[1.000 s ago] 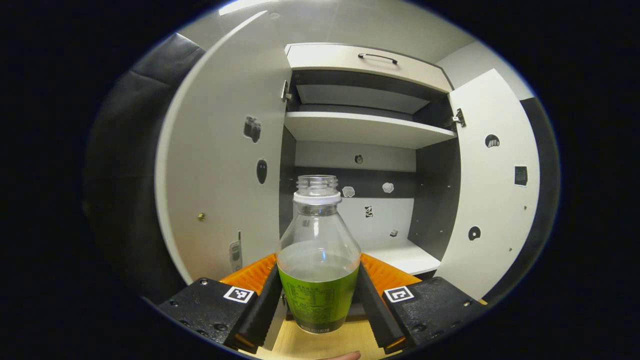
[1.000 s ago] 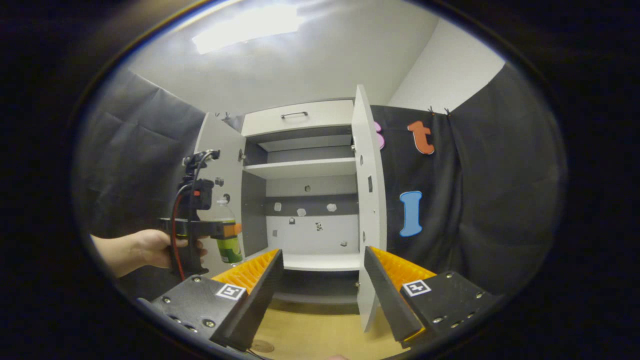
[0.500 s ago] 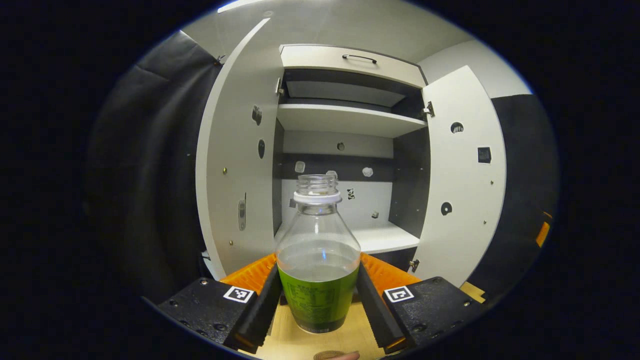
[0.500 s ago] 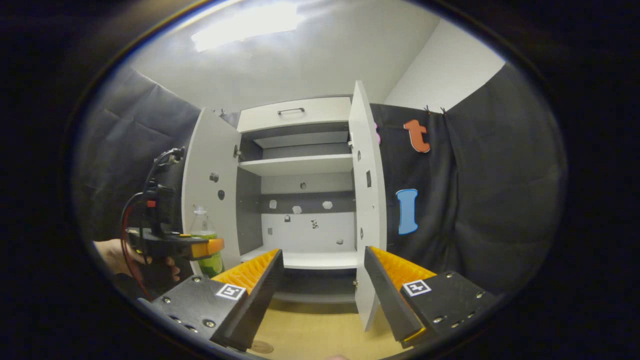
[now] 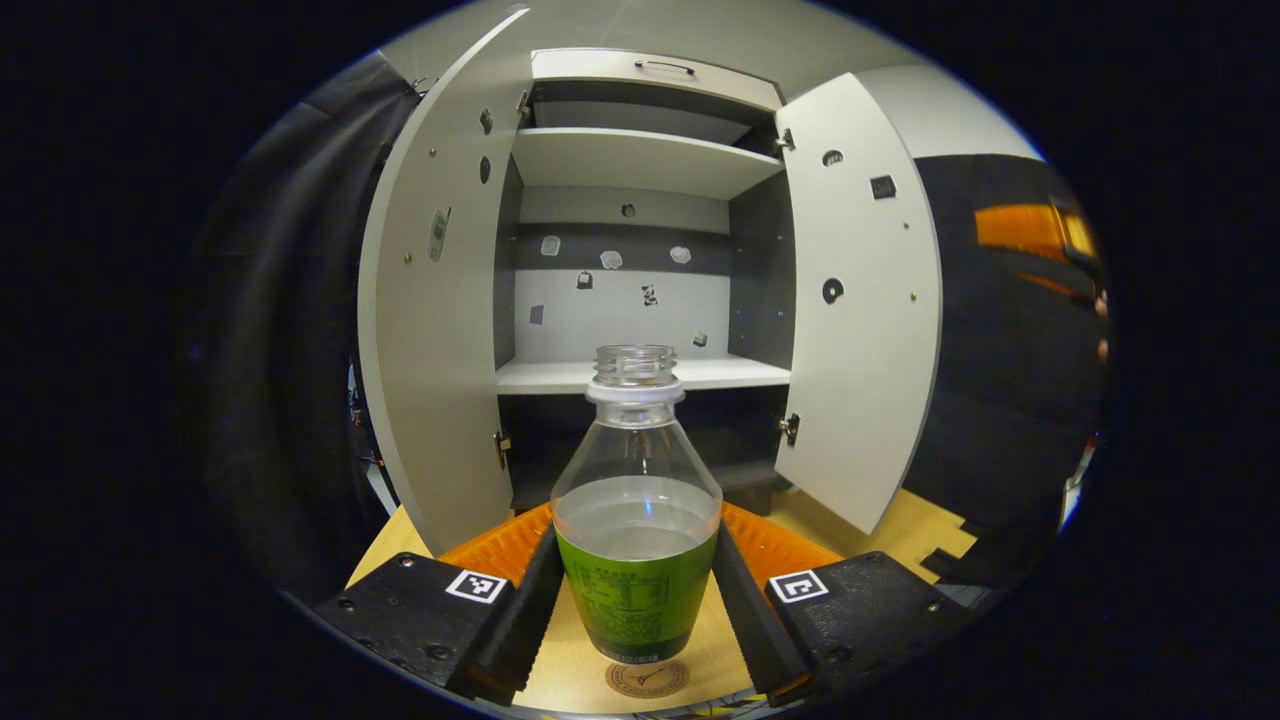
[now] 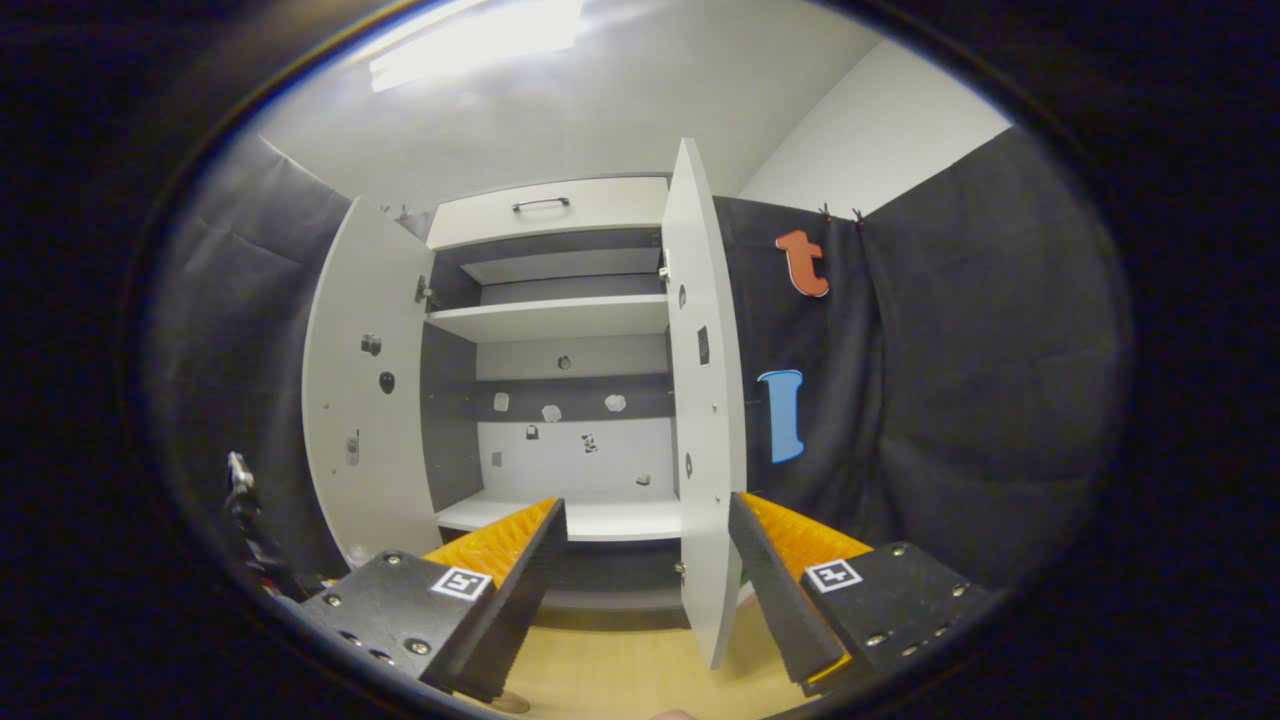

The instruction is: Grasp the bottle in the cabinet with the left hand and place it on the coaster, then close the right door with the right hand and the left door with the left hand.

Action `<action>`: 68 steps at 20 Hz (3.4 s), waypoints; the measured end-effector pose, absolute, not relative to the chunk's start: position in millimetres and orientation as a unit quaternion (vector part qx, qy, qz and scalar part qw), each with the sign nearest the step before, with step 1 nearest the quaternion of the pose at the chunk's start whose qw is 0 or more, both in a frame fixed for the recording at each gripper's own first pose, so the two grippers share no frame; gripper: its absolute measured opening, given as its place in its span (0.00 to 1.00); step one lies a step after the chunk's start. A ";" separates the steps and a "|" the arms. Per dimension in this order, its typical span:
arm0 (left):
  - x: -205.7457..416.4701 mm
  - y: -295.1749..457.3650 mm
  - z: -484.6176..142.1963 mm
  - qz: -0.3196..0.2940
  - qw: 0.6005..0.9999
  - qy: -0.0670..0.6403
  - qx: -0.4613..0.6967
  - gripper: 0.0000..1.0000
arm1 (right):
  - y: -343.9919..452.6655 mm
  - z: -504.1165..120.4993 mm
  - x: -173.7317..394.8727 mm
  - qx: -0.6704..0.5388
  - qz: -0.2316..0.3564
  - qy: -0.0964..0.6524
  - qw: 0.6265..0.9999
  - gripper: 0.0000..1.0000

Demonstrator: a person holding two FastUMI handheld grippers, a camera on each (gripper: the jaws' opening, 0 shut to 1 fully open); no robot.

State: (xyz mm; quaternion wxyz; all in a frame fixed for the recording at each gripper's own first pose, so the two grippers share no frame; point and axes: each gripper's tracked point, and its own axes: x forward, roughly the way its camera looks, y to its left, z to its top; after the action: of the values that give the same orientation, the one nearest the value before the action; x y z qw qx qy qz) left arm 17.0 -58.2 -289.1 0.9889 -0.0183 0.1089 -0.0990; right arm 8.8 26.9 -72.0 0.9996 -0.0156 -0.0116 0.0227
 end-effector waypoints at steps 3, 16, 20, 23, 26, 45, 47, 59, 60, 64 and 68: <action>8.3 -67.1 -315.8 -0.126 0.989 0.080 0.003 0.80 | 48.0 -77.2 11.6 -0.020 0.041 -0.010 0.999 0.98; 1.5 -83.9 -421.7 -0.172 0.978 0.120 0.005 0.81 | 93.5 -146.0 21.9 -0.059 0.048 0.059 0.995 0.98; -4.8 -93.7 -444.8 -0.192 0.972 0.133 0.007 0.82 | 87.9 -156.6 18.8 -0.063 0.035 0.075 0.995 0.98; -8.5 -88.8 -455.9 -0.193 0.970 0.148 0.016 0.82 | 83.8 -161.9 18.4 -0.061 0.028 0.086 0.994 0.99; -9.7 -91.8 -448.9 -0.211 0.966 0.147 0.004 0.84 | 79.8 -164.6 18.6 -0.065 0.026 0.089 0.994 0.98; 1.1 -107.6 -188.3 -0.196 0.978 0.048 -0.055 0.99 | -9.3 -123.8 19.5 0.012 0.025 0.032 0.999 0.99; -3.5 -118.5 -158.8 -0.195 0.978 0.039 -0.062 0.98 | -34.0 -106.8 21.6 0.007 0.023 0.012 1.000 0.98; -7.5 -82.2 -37.1 -0.084 0.996 -0.040 0.009 0.99 | -224.3 -72.0 68.8 -0.069 -0.050 -0.010 0.996 0.98; -11.3 -77.3 -33.9 -0.077 0.996 -0.037 0.013 0.99 | -234.4 -73.7 74.3 -0.076 -0.055 -0.010 0.996 0.98; -24.7 -54.0 -36.3 -0.050 0.999 -0.019 0.010 0.97 | -239.1 -76.6 105.3 -0.086 -0.045 -0.010 0.995 0.98; -44.8 -30.3 -49.4 -0.029 0.999 0.019 0.028 0.98 | -215.1 -68.5 141.7 -0.096 -0.016 -0.011 0.995 0.98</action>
State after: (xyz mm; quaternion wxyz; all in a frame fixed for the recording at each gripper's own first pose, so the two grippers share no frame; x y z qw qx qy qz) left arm -44.8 -30.3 -49.4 0.9990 0.0276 0.0189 -0.0286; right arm 141.7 -215.1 -68.5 0.9952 -0.0962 -0.0113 -0.0164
